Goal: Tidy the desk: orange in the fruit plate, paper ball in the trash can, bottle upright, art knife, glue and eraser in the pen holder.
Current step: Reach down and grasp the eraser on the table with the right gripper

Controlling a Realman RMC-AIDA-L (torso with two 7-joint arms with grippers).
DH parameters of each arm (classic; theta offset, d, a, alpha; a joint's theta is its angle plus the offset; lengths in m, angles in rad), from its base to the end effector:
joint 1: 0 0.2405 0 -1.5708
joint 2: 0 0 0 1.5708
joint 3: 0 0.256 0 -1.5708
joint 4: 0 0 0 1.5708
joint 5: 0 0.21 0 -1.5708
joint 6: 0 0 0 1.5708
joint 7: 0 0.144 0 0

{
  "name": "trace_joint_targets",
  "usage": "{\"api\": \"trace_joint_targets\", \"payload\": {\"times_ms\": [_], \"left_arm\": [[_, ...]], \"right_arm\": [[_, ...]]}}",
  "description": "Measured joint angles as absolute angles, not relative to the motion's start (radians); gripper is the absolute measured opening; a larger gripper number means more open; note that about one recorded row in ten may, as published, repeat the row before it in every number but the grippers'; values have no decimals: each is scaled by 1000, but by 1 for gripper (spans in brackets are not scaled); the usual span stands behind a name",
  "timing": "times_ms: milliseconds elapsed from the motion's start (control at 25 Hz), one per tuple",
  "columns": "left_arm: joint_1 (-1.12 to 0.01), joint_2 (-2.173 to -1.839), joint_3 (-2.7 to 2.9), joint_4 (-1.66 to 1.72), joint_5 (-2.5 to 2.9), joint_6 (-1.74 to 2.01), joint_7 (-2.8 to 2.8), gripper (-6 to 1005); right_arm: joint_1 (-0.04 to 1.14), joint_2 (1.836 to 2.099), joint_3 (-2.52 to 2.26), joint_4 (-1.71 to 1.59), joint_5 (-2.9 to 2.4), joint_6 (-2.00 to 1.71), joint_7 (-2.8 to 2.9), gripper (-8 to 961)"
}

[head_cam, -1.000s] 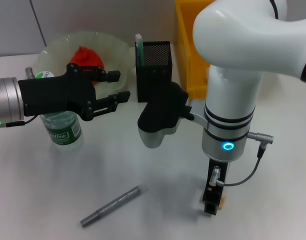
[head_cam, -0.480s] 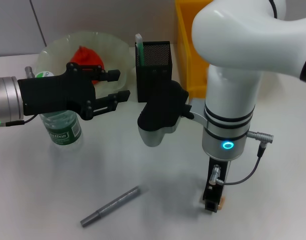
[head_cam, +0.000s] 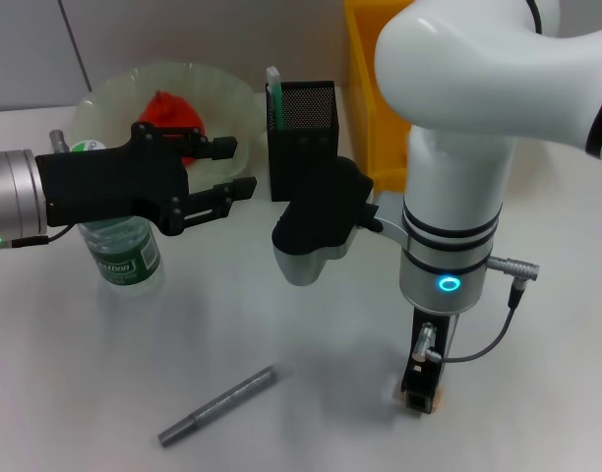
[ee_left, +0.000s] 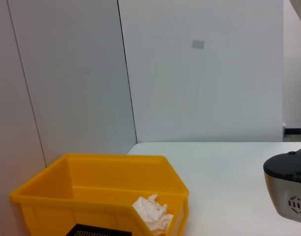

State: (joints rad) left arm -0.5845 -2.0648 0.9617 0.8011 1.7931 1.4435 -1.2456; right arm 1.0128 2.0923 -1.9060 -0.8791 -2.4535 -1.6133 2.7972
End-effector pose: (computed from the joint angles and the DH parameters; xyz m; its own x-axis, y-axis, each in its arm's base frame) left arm -0.1999 0.3675 0.0040 0.8963 -0.0199 0.4430 0.1260 -0.9464 -0.2974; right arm 0.1428 0.3256 -0.0938 0.5279 -0.4769 0.7027 -0.4067 -0.8684 -0.2838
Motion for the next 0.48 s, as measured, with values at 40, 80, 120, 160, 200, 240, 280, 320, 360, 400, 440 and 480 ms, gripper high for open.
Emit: {"api": "trace_joint_targets", "payload": {"times_ms": [40,80,120,160,200,240,280,320,360,400,440,480], "left_arm": [[-584,-2065,962,801,1793,1443,-1246,468],[-584,-2065,962,801,1793,1443,-1246,468],[-584,-2065,962,801,1793,1443,-1246,468],[-584,-2065,962,801,1793,1443,-1246,468],[-584,-2065,962,801,1793,1443,-1245,467],[-583,-2065,962,800,1793,1443,-1244,467],[-583,-2065,962,800,1793,1443,-1244,467],[-582,-2065,962,800,1793,1443,-1243,467],[-582,-2065,962,799,1793,1443,-1243,467],[-582,-2065,962,799,1793,1443,-1243,467],[-582,-2065,962,799,1793,1443,-1243,467],[-582,-2065,962,799,1793,1443,-1243,467]], "right_arm": [[1013,2092,-1906,-879,-2453,-1613,2797,392],[1013,2092,-1906,-879,-2453,-1614,2797,386],[1014,2092,-1906,-879,-2452,-1614,2798,380],[1015,2092,-1906,-879,-2452,-1614,2798,379],[1015,2092,-1906,-879,-2451,-1614,2798,379],[1016,2092,-1906,-879,-2450,-1613,2798,378],[1016,2092,-1907,-879,-2450,-1613,2798,378],[1016,2092,-1907,-879,-2450,-1613,2798,377],[1016,2092,-1908,-879,-2449,-1613,2798,377],[1016,2092,-1908,-879,-2449,-1613,2798,376],[1016,2092,-1908,-879,-2449,-1613,2798,376],[1016,2092,-1908,-879,-2449,-1613,2798,376]]}}
